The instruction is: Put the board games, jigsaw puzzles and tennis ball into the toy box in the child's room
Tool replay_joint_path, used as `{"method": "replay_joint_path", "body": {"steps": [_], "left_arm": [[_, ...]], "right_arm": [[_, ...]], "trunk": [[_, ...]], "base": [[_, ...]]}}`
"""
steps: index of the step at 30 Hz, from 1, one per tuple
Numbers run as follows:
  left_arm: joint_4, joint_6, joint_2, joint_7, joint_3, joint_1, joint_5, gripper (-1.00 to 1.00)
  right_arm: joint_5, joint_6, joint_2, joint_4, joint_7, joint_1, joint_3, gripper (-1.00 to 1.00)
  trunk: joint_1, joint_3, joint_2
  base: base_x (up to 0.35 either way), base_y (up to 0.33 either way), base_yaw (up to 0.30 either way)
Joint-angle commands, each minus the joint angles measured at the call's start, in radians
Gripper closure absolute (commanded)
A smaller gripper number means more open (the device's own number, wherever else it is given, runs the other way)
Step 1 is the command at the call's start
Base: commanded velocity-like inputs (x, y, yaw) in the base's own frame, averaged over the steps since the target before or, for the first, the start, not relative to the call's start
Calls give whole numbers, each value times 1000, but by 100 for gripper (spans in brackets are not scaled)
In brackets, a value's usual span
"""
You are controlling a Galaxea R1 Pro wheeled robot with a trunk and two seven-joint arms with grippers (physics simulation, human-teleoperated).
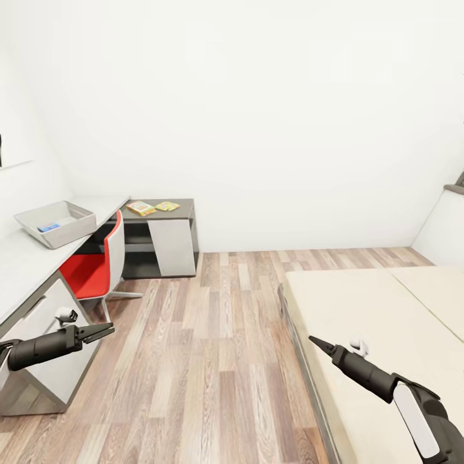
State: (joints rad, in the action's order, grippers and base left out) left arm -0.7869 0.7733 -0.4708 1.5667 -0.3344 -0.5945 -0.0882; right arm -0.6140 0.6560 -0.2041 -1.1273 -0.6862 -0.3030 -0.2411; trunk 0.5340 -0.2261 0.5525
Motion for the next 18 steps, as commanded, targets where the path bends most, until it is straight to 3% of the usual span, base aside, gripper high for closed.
{"method": "replay_joint_path", "body": {"steps": [1, 18], "left_arm": [[0, 11, 0, 4, 0, -1, 1, -100], [0, 11, 0, 4, 0, -1, 1, -100]], "right_arm": [[-4, 7, 0, 0, -1, -1, -1, -100], [-4, 6, 0, 0, 1, -1, -1, -100]], "trunk": [[0, 0, 1], [0, 25, 1]], "base": [[-2, -4, 24], [0, -1, 30]]}}
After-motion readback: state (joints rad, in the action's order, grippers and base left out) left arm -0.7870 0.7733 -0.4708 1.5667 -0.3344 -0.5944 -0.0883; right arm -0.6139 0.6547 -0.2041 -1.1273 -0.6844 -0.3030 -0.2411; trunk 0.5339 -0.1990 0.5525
